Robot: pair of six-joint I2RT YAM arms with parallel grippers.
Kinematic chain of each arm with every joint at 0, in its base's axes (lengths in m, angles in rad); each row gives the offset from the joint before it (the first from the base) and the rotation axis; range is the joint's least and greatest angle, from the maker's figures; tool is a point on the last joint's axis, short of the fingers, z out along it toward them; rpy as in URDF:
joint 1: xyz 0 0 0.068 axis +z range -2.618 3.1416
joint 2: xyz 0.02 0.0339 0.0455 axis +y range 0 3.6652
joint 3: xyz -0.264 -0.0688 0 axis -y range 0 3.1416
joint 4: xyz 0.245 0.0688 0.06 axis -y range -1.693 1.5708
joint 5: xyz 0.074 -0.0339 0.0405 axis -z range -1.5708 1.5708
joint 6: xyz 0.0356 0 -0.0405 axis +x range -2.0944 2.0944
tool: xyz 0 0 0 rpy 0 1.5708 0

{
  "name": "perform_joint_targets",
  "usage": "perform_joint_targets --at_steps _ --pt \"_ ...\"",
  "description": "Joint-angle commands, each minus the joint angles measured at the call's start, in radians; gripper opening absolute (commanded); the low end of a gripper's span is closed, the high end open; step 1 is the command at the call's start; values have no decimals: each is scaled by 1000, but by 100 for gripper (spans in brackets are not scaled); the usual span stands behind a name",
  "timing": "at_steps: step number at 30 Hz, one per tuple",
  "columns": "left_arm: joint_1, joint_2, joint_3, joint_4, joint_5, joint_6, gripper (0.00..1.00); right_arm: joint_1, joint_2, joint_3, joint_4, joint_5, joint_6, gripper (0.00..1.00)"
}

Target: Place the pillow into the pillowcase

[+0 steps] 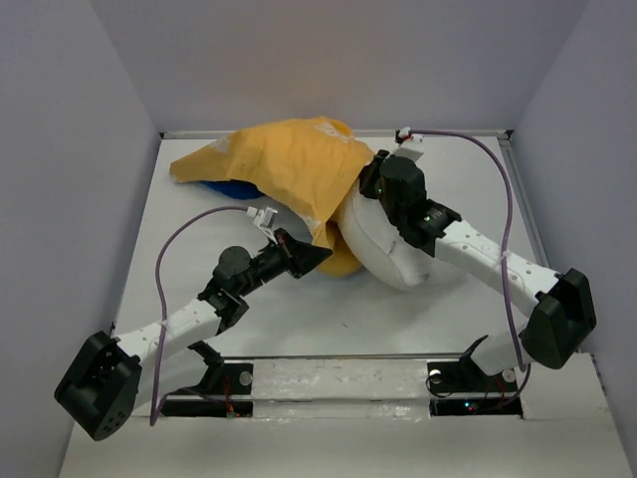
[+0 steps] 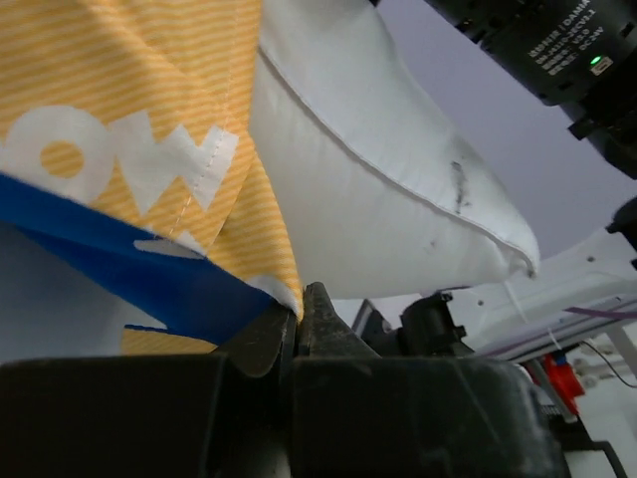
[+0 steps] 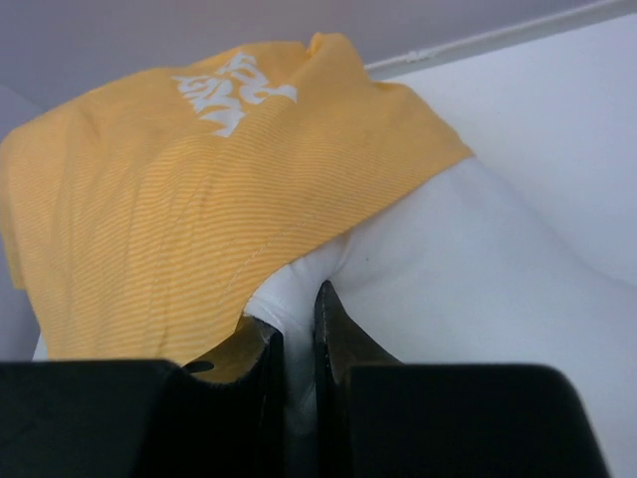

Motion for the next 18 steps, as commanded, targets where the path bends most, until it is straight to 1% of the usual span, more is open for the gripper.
perform_joint_targets --at_steps 1,2,3,4,5,6,7,8,11,12,14,15,16,18 --pt "-22 39 85 123 181 -69 0 90 44 69 372 171 -94 0" --pt "-22 57 117 148 212 -80 0 113 117 98 370 165 -124 0" --pt "-22 89 146 193 226 -115 0 125 271 126 311 144 -96 0" --pt "-22 97 147 226 239 -116 0 125 272 158 310 133 -95 0" --pt "-28 103 159 263 255 -164 0 125 341 193 230 122 -41 0" --pt "-34 105 162 305 278 -194 0 125 445 242 214 105 -27 0" --pt "-42 105 163 370 282 -220 0 116 482 265 203 66 -14 0" --pt "-65 112 174 390 279 -241 0 116 548 337 156 56 12 0" --pt "-108 160 212 431 281 -260 0 116 601 409 102 12 73 0" --pt "-140 198 217 494 284 -286 0 101 607 425 102 -16 92 0" --pt "-166 224 202 577 278 -329 0 81 602 431 100 -53 136 0" --pt "-195 237 196 617 272 -364 0 50 598 430 102 -73 153 0" --pt "-215 238 191 667 264 -372 0 33 593 420 102 -121 171 0" --pt "-281 234 200 657 246 -340 0 4 575 399 126 -160 205 0"
